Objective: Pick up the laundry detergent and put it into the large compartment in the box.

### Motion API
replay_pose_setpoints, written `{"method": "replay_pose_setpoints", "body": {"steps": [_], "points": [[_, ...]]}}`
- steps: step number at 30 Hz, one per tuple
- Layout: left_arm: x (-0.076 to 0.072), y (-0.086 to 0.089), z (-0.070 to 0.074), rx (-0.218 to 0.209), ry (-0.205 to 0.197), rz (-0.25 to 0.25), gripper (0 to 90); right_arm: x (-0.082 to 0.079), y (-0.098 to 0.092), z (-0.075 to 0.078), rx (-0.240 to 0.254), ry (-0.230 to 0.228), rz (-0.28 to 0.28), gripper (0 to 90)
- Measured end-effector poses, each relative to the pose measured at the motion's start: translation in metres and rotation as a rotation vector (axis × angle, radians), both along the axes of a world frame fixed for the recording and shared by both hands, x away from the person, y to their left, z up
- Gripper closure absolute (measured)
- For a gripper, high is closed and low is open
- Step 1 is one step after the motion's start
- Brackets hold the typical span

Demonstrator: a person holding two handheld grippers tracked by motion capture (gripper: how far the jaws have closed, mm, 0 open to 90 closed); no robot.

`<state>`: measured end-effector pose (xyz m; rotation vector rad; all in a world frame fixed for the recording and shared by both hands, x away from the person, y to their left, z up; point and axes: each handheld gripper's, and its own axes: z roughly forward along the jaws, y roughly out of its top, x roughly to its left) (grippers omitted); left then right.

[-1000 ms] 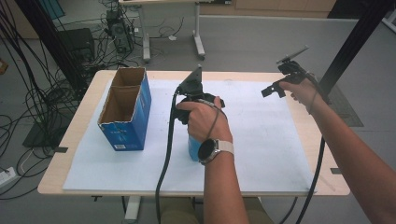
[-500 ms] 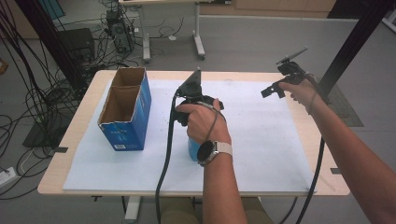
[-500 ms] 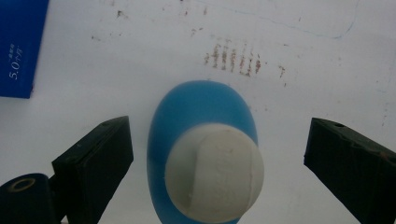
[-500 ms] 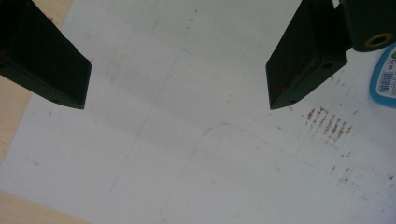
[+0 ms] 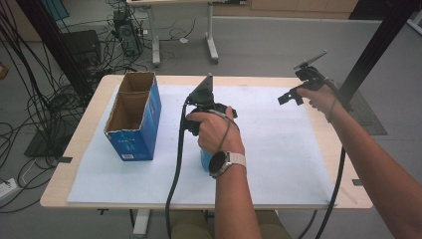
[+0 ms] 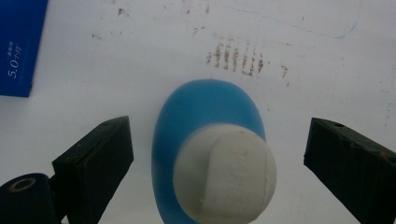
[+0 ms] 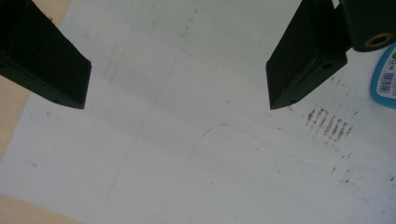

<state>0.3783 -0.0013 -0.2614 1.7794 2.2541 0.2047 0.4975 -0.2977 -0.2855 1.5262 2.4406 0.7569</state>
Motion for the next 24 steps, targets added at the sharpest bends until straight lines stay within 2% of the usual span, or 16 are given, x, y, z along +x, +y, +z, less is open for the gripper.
{"method": "replay_pose_setpoints", "body": {"steps": [24], "points": [[-0.0007,0.0009,0.0022,-0.007,0.001,-0.001,8.5,-0.0005,-0.0003,0.0003,-0.003,0.000,-0.002,6.7]]}}
